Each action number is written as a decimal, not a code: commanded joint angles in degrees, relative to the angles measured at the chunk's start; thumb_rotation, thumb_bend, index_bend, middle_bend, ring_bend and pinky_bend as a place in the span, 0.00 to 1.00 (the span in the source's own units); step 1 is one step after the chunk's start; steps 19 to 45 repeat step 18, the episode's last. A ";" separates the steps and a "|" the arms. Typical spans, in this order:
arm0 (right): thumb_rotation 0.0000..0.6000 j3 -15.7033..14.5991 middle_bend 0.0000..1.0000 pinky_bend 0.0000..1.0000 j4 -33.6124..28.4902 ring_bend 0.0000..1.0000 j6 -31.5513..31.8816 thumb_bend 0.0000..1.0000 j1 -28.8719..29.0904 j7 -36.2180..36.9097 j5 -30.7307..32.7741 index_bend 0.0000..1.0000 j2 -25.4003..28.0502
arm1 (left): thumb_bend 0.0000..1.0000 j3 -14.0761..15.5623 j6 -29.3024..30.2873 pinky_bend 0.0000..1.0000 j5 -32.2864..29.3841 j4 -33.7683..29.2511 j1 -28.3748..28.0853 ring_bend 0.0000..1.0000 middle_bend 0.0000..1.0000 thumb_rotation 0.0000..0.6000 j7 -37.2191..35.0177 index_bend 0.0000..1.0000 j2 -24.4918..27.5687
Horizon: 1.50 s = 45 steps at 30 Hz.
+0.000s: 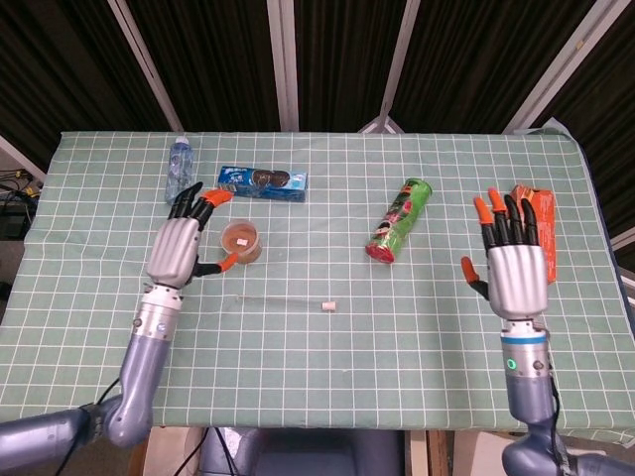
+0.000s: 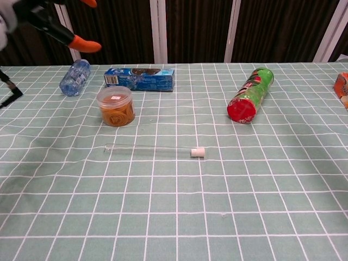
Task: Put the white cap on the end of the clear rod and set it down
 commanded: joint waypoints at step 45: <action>1.00 -14.91 0.00 0.00 4.22 0.00 7.23 0.36 -20.60 23.26 -7.61 0.00 11.64 | 0.21 24.61 20.97 0.00 26.65 6.92 28.73 0.00 0.06 1.00 -24.95 0.10 21.85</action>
